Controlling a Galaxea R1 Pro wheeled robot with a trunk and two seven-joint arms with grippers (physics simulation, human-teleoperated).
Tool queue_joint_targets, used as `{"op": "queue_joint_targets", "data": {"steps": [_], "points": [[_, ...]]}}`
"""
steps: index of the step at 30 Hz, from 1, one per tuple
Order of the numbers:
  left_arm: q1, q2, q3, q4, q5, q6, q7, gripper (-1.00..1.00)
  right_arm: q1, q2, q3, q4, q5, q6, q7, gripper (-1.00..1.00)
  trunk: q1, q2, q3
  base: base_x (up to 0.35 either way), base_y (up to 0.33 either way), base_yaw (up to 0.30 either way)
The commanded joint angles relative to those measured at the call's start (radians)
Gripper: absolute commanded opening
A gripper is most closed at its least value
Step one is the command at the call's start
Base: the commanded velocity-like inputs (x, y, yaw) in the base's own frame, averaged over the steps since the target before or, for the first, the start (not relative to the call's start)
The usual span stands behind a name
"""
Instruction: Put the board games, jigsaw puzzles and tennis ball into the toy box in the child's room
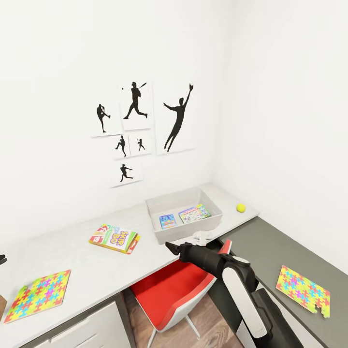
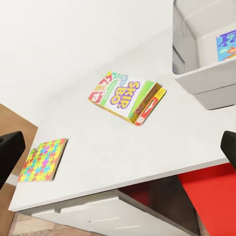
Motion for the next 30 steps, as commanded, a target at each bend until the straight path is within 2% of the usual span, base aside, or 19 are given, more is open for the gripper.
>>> {"op": "queue_joint_targets", "data": {"steps": [1, 11, 19, 30], "points": [[-0.001, 0.0, 0.001, 0.0, -0.001, 0.011, -0.004, 1.0, -0.001, 0.0, -0.002, 0.0, 0.004, 0.005, 0.004, 1.0, 0.001, -0.002, -0.002, 0.0, 0.0, 0.0], [-0.001, 0.0, 0.001, 0.0, -0.001, 0.011, -0.004, 1.0, -0.001, 0.001, 0.003, -0.001, 0.004, 0.004, 0.002, 1.0, 0.001, -0.002, -0.002, 0.0, 0.0, 0.03], [-0.001, 0.0, 0.001, 0.0, -0.001, 0.012, -0.004, 1.0, -0.001, 0.003, 0.008, -0.001, 0.004, 0.004, -0.003, 1.0, 0.001, -0.002, 0.001, 0.0, 0.037, 0.231], [-0.001, 0.0, -0.001, 0.0, -0.001, 0.012, -0.004, 1.0, -0.001, 0.004, 0.01, 0.0, 0.005, 0.004, -0.003, 1.0, 0.001, -0.002, 0.006, 0.0, 0.219, 0.274]]}}
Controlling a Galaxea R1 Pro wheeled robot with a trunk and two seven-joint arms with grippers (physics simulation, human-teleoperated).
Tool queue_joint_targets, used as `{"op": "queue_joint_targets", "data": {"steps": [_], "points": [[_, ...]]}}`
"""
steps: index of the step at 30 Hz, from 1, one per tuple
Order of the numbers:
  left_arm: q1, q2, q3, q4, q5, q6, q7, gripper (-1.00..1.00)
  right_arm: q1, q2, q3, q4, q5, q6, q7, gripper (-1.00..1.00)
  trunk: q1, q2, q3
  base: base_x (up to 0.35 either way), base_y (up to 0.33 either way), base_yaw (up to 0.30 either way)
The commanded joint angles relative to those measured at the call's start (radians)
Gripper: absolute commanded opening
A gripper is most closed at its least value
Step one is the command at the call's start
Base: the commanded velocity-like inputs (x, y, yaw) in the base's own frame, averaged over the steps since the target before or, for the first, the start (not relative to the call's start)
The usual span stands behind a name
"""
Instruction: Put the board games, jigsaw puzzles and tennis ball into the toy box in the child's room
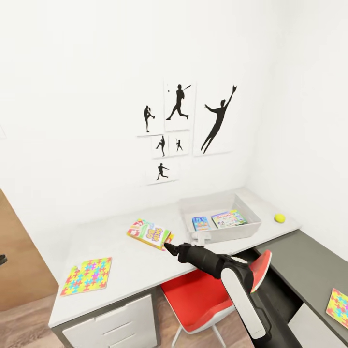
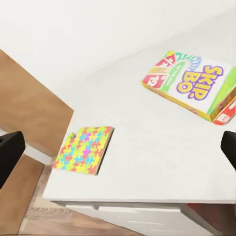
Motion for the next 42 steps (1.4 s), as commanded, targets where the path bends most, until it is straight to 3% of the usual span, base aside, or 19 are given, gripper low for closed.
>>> {"op": "queue_joint_targets", "data": {"steps": [1, 42], "points": [[-0.001, 0.0, 0.0, 0.001, -0.001, 0.011, -0.004, 1.0, -0.001, 0.001, -0.001, -0.001, 0.004, 0.005, 0.004, 1.0, 0.001, -0.002, -0.002, 0.0, 0.167, 0.279], [-0.001, -0.001, -0.002, 0.001, -0.001, 0.011, -0.004, 1.0, -0.001, -0.002, -0.006, 0.002, 0.004, 0.005, 0.004, 1.0, 0.001, -0.002, 0.008, 0.0, 0.072, 0.282]]}}
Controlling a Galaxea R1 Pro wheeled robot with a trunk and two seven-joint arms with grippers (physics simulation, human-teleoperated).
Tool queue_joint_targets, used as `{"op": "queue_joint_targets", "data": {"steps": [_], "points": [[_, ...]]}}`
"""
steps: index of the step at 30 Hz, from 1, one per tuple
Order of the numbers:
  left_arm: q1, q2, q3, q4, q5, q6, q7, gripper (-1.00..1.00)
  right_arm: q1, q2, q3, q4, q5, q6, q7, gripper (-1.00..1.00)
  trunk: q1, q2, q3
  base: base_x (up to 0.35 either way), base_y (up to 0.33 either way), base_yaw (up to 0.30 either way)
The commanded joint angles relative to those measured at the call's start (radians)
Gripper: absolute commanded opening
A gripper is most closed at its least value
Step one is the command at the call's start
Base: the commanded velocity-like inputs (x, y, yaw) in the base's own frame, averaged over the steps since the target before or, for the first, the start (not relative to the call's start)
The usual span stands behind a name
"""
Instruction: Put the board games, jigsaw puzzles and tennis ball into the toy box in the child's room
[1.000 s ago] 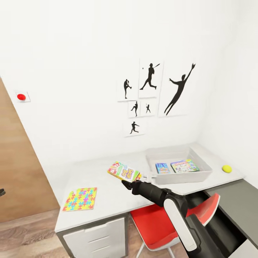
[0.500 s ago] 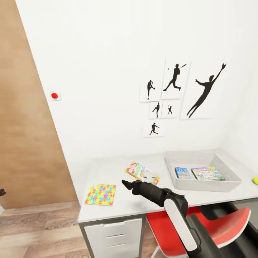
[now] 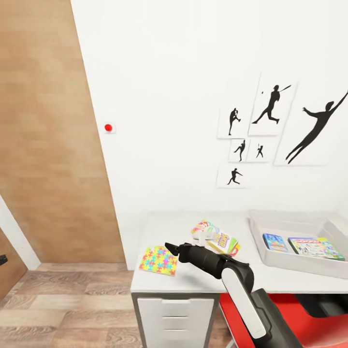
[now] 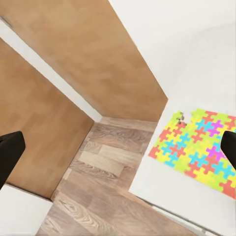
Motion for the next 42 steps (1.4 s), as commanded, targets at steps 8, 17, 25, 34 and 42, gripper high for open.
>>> {"op": "queue_joint_targets", "data": {"steps": [8, 17, 25, 34, 42], "points": [[-0.001, 0.0, 0.0, 0.001, -0.002, 0.011, -0.004, 1.0, -0.001, 0.0, -0.001, 0.0, 0.004, 0.005, 0.005, 1.0, 0.001, -0.002, -0.002, 0.074, 0.134, 0.097], [-0.001, 0.0, 0.001, 0.001, -0.002, 0.011, -0.004, 1.0, -0.001, -0.001, -0.001, -0.002, 0.004, 0.004, 0.011, 1.0, 0.001, -0.002, -0.002, 0.243, 0.02, -0.005], [-0.001, 0.0, 0.002, 0.001, -0.002, 0.011, -0.004, 1.0, -0.001, -0.001, -0.006, -0.002, 0.004, 0.004, 0.012, 1.0, 0.001, -0.002, -0.002, 0.166, 0.002, -0.142], [-0.001, 0.0, 0.002, 0.001, -0.001, 0.011, -0.004, 1.0, -0.001, 0.0, -0.002, -0.002, 0.004, 0.003, 0.01, 1.0, 0.001, -0.002, -0.003, 0.05, 0.072, -0.069], [-0.001, 0.0, 0.003, 0.001, -0.002, 0.01, -0.004, 1.0, -0.001, 0.001, 0.001, -0.001, 0.004, 0.003, 0.006, 1.0, 0.001, -0.002, -0.003, 0.011, 0.023, -0.004]]}}
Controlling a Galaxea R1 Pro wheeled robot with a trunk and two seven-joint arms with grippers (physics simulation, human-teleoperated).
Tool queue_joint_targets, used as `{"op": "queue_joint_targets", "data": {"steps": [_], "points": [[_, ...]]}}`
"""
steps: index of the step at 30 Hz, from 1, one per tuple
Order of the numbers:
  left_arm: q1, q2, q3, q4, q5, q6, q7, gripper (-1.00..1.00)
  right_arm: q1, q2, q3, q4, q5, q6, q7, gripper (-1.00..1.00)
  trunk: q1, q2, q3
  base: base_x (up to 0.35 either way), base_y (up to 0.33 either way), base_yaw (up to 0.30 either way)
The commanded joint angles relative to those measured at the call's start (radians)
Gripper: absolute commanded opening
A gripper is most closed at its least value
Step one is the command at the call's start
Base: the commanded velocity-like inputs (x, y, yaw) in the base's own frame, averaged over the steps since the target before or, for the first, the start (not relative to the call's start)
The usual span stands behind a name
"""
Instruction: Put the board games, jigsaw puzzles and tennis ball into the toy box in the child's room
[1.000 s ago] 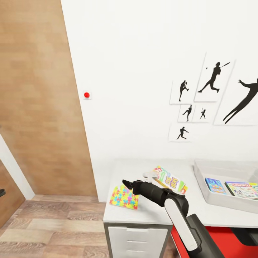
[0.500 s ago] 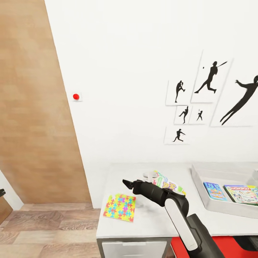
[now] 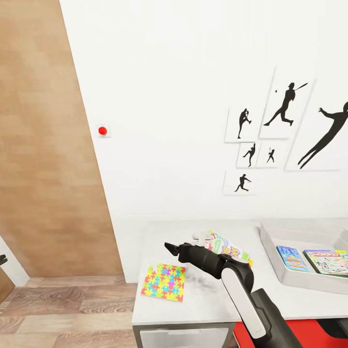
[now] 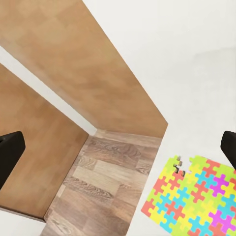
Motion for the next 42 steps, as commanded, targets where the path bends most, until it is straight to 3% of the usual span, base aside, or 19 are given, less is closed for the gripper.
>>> {"op": "queue_joint_targets", "data": {"steps": [1, 13, 19, 22, 26, 28, 29, 32, 33, 36, 37, 42], "points": [[-0.001, 0.0, 0.001, 0.0, -0.001, 0.01, -0.004, 1.0, -0.001, 0.001, -0.001, 0.0, 0.004, 0.005, 0.004, 1.0, 0.001, -0.002, -0.002, 0.003, 0.007, -0.001], [-0.001, 0.0, -0.002, 0.0, -0.001, 0.01, -0.004, 1.0, -0.001, 0.012, -0.004, 0.006, 0.005, 0.005, -0.048, 1.0, 0.001, -0.002, -0.002, 0.001, 0.001, 0.0], [-0.001, -0.005, -0.012, 0.0, -0.003, 0.007, -0.004, 1.0, -0.008, 0.033, -0.006, 0.011, -0.001, 0.01, -0.19, 1.0, 0.001, -0.002, -0.002, 0.0, 0.0, 0.0], [-0.001, -0.013, -0.025, 0.0, -0.004, 0.006, -0.004, 1.0, -0.036, 0.081, -0.006, 0.034, -0.003, 0.018, -0.291, 1.0, 0.001, -0.002, -0.002, 0.0, 0.0, 0.0], [-0.002, -0.021, -0.039, 0.0, -0.005, 0.006, -0.004, 1.0, -0.132, 0.139, -0.007, 0.097, -0.004, 0.038, -0.386, 1.0, 0.001, -0.002, -0.002, 0.0, 0.0, 0.0], [-0.002, -0.024, -0.044, 0.0, -0.005, 0.006, -0.004, 1.0, -0.197, 0.156, -0.007, 0.162, -0.006, 0.051, -0.428, 1.0, 0.001, -0.002, -0.002, 0.0, 0.0, 0.0], [-0.002, -0.027, -0.048, 0.0, -0.005, 0.006, -0.004, 1.0, -0.266, 0.156, -0.007, 0.246, -0.009, 0.058, -0.462, 1.0, 0.001, -0.002, -0.002, 0.0, 0.0, 0.0], [-0.002, -0.029, -0.051, 0.0, -0.005, 0.006, -0.004, 1.0, -0.369, 0.156, -0.007, 0.393, -0.015, 0.057, -0.494, 1.0, 0.001, -0.002, -0.002, 0.0, 0.0, 0.0], [-0.002, -0.03, -0.052, 0.0, -0.006, 0.006, -0.004, 1.0, -0.434, 0.156, -0.007, 0.493, -0.018, 0.045, -0.506, 1.0, 0.001, -0.002, -0.002, 0.0, 0.0, 0.0], [-0.003, -0.032, -0.053, 0.0, -0.005, 0.006, -0.004, 1.0, -0.525, 0.156, -0.008, 0.64, -0.027, 0.01, -0.516, 1.0, 0.001, -0.002, -0.002, 0.0, 0.0, 0.0], [-0.003, -0.035, -0.054, 0.0, -0.006, 0.005, -0.004, 1.0, -0.579, 0.156, -0.008, 0.735, -0.036, -0.02, -0.52, 1.0, 0.001, -0.002, -0.002, 0.0, 0.0, 0.0], [-0.007, -0.048, -0.057, -0.001, -0.006, 0.005, -0.004, 1.0, -0.694, 0.156, -0.009, 0.966, -0.066, -0.079, -0.524, 1.0, 0.001, -0.002, -0.002, 0.0, 0.001, 0.0]]}}
